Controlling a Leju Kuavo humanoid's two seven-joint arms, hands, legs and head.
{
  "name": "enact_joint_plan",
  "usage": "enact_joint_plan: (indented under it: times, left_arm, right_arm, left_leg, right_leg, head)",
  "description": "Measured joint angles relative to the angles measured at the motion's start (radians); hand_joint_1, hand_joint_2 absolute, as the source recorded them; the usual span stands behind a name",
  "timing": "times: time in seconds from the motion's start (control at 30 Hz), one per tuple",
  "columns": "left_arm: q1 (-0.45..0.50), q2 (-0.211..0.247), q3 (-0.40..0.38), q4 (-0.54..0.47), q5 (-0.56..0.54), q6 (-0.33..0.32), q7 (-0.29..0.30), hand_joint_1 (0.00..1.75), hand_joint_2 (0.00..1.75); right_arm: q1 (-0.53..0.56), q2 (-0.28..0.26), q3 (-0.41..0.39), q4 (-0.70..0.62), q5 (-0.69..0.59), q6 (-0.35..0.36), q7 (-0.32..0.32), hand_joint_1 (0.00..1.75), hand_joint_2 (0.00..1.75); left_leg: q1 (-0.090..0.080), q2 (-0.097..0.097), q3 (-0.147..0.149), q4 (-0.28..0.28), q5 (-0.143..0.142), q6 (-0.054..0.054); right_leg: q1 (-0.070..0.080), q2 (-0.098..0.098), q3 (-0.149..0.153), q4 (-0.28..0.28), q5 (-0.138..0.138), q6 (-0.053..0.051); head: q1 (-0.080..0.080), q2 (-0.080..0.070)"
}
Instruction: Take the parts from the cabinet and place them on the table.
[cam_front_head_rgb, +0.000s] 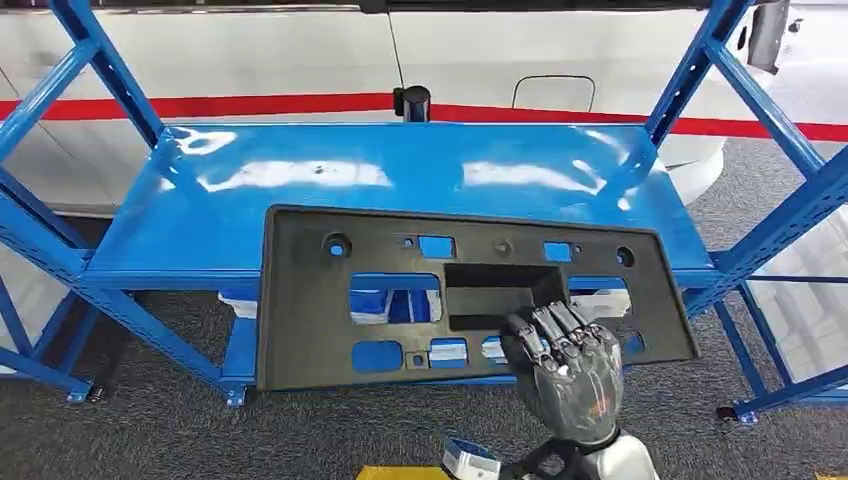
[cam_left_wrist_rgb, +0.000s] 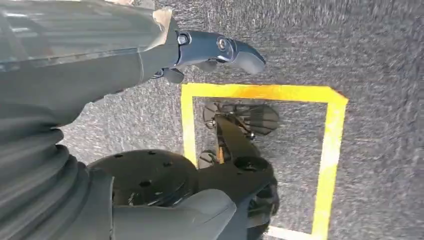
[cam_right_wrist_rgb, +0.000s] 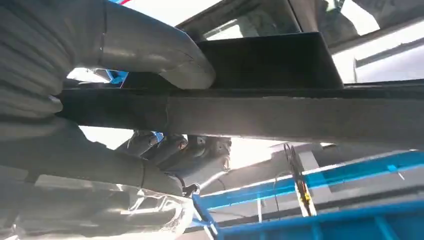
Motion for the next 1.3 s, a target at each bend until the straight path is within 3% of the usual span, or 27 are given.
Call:
enact_joint_plan:
  times: [0.03,0.07,0.13,0.2,0.23,0.3,0.37,0.4,0.43,0.5,0.53,0.57,0.63,0.7,0.73,0.77,0.8,0.87,0.9,0.93,1.0,1.03,1.07,1.17,1.2,1.23,1.3]
  left_arm:
    - [0.0,0.003,0.001,0.0,0.003,0.0,0.0,0.0,1.75]
    - [0.0,0.003,0.003,0.0,0.004,0.0,-0.001,0.0,1.75]
    - [0.001,0.007,0.005,0.0,0.01,0.0,-0.008,0.0,1.75]
    - [0.005,0.021,0.011,0.002,0.026,0.002,-0.019,0.0,1.75]
    - [0.009,0.022,0.015,0.002,0.033,0.003,-0.023,0.0,1.75]
    - [0.015,0.029,0.025,0.002,0.048,0.014,-0.026,0.0,1.75]
    - [0.022,0.037,0.03,0.002,0.056,0.026,-0.026,0.0,1.75]
    - [0.026,0.042,0.031,0.003,0.058,0.033,-0.025,0.0,1.75]
    - [0.029,0.044,0.033,0.003,0.06,0.041,-0.02,0.0,1.75]
    - [0.029,0.048,0.039,0.003,0.063,0.049,-0.015,0.0,1.75]
    - [0.027,0.052,0.04,0.003,0.064,0.053,-0.015,0.0,1.75]
    - [0.026,0.053,0.043,0.003,0.064,0.054,-0.014,0.0,1.75]
    - [0.027,0.056,0.045,0.003,0.064,0.061,-0.005,0.0,1.75]
    - [0.029,0.057,0.045,0.003,0.069,0.073,0.004,0.0,1.75]
    - [0.027,0.057,0.045,0.003,0.07,0.074,0.004,0.0,1.75]
    - [0.027,0.057,0.045,0.003,0.07,0.074,0.004,0.0,1.75]
    - [0.027,0.058,0.046,0.003,0.07,0.074,0.005,0.0,1.75]
    - [0.029,0.06,0.046,0.003,0.07,0.074,0.005,0.0,1.75]
    - [0.029,0.061,0.046,0.003,0.07,0.075,0.005,0.0,1.75]
    - [0.029,0.061,0.046,0.003,0.07,0.075,0.005,0.0,1.75]
    - [0.03,0.061,0.046,0.003,0.07,0.075,0.004,0.0,1.75]
    - [0.03,0.061,0.046,0.003,0.069,0.074,0.002,0.0,1.75]
    - [0.03,0.061,0.046,0.003,0.068,0.071,0.001,0.0,1.75]
    - [0.029,0.061,0.043,0.003,0.065,0.063,0.001,0.0,1.75]
    - [0.03,0.061,0.043,0.003,0.065,0.063,0.001,0.0,1.75]
    - [0.03,0.062,0.043,0.004,0.065,0.063,0.001,0.0,1.75]
    - [0.03,0.061,0.042,0.004,0.064,0.061,0.001,0.0,1.75]
  right_arm:
    - [0.007,0.0,-0.008,-0.013,-0.005,0.0,-0.003,1.75,1.75]
    - [0.018,0.0,-0.017,-0.027,-0.012,0.0,-0.012,1.75,1.75]
    - [0.035,0.004,-0.033,-0.041,-0.045,0.0,-0.06,1.75,1.75]
    - [0.051,0.02,-0.055,-0.041,-0.082,0.0,-0.134,1.75,1.75]
    - [0.053,0.027,-0.064,-0.041,-0.099,0.0,-0.169,1.75,1.75]
    - [0.054,0.044,-0.074,-0.039,-0.131,0.0,-0.23,1.75,1.75]
    - [0.058,0.061,-0.088,-0.03,-0.16,0.0,-0.272,1.75,1.75]
    - [0.059,0.066,-0.093,-0.024,-0.169,0.0,-0.286,1.75,1.75]
    - [0.059,0.073,-0.098,-0.017,-0.182,0.0,-0.301,1.75,1.75]
    - [0.059,0.084,-0.103,-0.008,-0.193,0.0,-0.315,1.75,1.75]
    - [0.059,0.091,-0.104,-0.004,-0.194,0.0,-0.317,1.75,1.75]
    - [0.059,0.095,-0.106,-0.001,-0.195,0.0,-0.317,1.75,1.75]
    - [0.053,0.102,-0.11,0.008,-0.198,0.0,-0.317,1.75,1.75]
    - [0.053,0.105,-0.111,0.013,-0.205,0.0,-0.309,1.75,1.75]
    - [0.053,0.105,-0.111,0.015,-0.209,0.0,-0.306,1.75,1.75]
    - [0.052,0.105,-0.112,0.017,-0.209,0.0,-0.306,1.75,1.75]
    - [0.053,0.105,-0.112,0.019,-0.209,0.0,-0.306,1.75,1.75]
    - [0.055,0.105,-0.112,0.025,-0.209,0.0,-0.306,1.75,1.75]
    - [0.056,0.105,-0.112,0.028,-0.209,0.0,-0.306,1.75,1.75]
    - [0.058,0.105,-0.113,0.03,-0.209,0.0,-0.305,1.75,1.75]
    - [0.06,0.105,-0.113,0.031,-0.208,0.0,-0.292,1.75,1.75]
    - [0.06,0.105,-0.114,0.031,-0.202,0.0,-0.278,1.75,1.75]
    - [0.061,0.105,-0.114,0.032,-0.197,0.0,-0.264,1.75,1.75]
    - [0.076,0.101,-0.117,0.031,-0.185,0.0,-0.237,1.75,1.75]
    - [0.078,0.101,-0.118,0.031,-0.184,0.0,-0.236,1.75,1.75]
    - [0.078,0.101,-0.118,0.031,-0.184,0.0,-0.235,1.75,1.75]
    - [0.081,0.102,-0.119,0.031,-0.183,0.0,-0.235,1.75,1.75]
  left_leg:
    - [-0.002,0.002,-0.003,0.006,-0.003,-0.008]
    - [-0.007,0.002,-0.006,0.013,-0.009,-0.017]
    - [-0.004,0.003,-0.004,0.011,-0.004,-0.026]
    - [0.004,0.002,-0.009,0.017,-0.007,-0.036]
    - [0.007,0.003,-0.018,0.043,-0.037,-0.045]
    - [0.012,0.004,-0.074,0.185,-0.137,-0.059]
    - [0.016,0.004,-0.118,0.307,-0.191,-0.066]
    - [0.017,0.004,-0.112,0.31,-0.186,-0.067]
    - [0.017,0.004,-0.078,0.261,-0.158,-0.065]
    - [0.017,0.005,0.033,0.084,-0.088,-0.056]
    - [0.017,0.004,0.088,0.0,-0.081,-0.05]
    - [0.009,0.005,0.08,-0.003,-0.079,-0.048]
    - [0.002,0.003,0.074,-0.001,-0.071,-0.038]
    - [0.002,0.005,0.071,-0.016,-0.049,-0.019]
    - [0.007,0.012,0.066,-0.022,-0.035,-0.013]
    - [0.007,0.011,0.056,-0.022,-0.028,-0.006]
    - [0.006,0.012,0.047,-0.022,-0.022,-0.001]
    - [0.002,0.014,0.023,-0.021,-0.008,0.001]
    - [0.001,0.014,0.013,-0.02,-0.001,0.0]
    - [0.0,0.014,0.004,-0.018,0.005,-0.001]
    - [0.0,0.013,-0.008,-0.009,0.012,-0.006]
    - [0.0,0.012,-0.013,-0.001,0.014,-0.009]
    - [-0.006,0.012,-0.022,0.004,0.016,-0.015]
    - [-0.002,0.01,-0.022,0.006,0.029,-0.03]
    - [-0.004,0.009,-0.024,0.008,0.031,-0.035]
    - [0.003,0.004,-0.033,0.023,0.008,-0.042]
    - [0.011,0.004,-0.074,0.136,-0.099,-0.057]
  right_leg:
    - [-0.003,-0.001,0.021,-0.05,0.002,-0.004]
    - [0.006,0.003,0.028,-0.05,0.012,-0.015]
    - [0.009,0.004,0.027,-0.047,0.016,-0.024]
    - [-0.003,0.003,0.025,-0.053,0.025,-0.04]
    - [0.0,0.004,0.023,-0.052,0.028,-0.044]
    - [0.002,0.001,0.014,-0.052,0.035,-0.057]
    - [0.005,-0.002,0.004,-0.051,0.041,-0.062]
    - [0.006,-0.002,-0.001,-0.051,0.044,-0.06]
    - [0.006,-0.002,-0.005,-0.051,0.049,-0.059]
    - [0.006,-0.002,-0.011,-0.051,0.057,-0.054]
    - [0.006,-0.002,-0.01,-0.051,0.061,-0.052]
    - [0.016,-0.003,-0.01,-0.051,0.064,-0.047]
    - [0.009,-0.006,-0.011,-0.053,0.072,-0.035]
    - [0.014,-0.005,-0.016,-0.064,0.086,-0.014]
    - [0.011,-0.005,-0.028,-0.042,0.062,-0.019]
    - [0.013,-0.004,-0.049,0.002,0.019,-0.028]
    - [0.012,-0.004,-0.073,0.074,-0.03,-0.037]
    - [0.012,-0.004,-0.119,0.232,-0.105,-0.042]
    - [0.012,-0.004,-0.115,0.258,-0.108,-0.035]
    - [0.012,-0.004,-0.085,0.233,-0.093,-0.025]
    - [0.012,-0.004,0.028,0.077,-0.042,-0.007]
    - [0.012,-0.005,0.1,-0.033,-0.033,-0.008]
    - [0.021,-0.004,0.13,-0.08,-0.051,-0.018]
    - [0.026,-0.002,0.106,-0.073,-0.041,-0.025]
    - [0.017,-0.002,0.105,-0.078,-0.035,-0.035]
    - [0.006,-0.005,0.105,-0.08,-0.027,-0.047]
    - [0.007,-0.007,0.096,-0.079,-0.013,-0.068]
  head:
    - [0.002,0.0]
    - [-0.002,0.0]
    - [-0.003,0.0]
    - [-0.001,0.0]
    - [-0.004,0.0]
    - [-0.01,0.0]
    - [-0.01,0.0]
    - [-0.01,0.0]
    - [-0.011,0.0]
    - [-0.011,0.0]
    - [-0.011,0.0]
    - [-0.009,0.0]
    - [-0.006,0.0]
    - [-0.006,0.0]
    - [-0.005,0.0]
    - [-0.002,0.0]
    - [0.0,0.0]
    - [-0.001,0.0]
    - [0.0,0.0]
    - [-0.001,0.0]
    - [0.0,0.0]
    - [0.0,0.0]
    - [0.0,0.0]
    - [-0.003,0.0]
    - [-0.003,0.0]
    - [-0.001,0.0]
    - [-0.009,0.0]
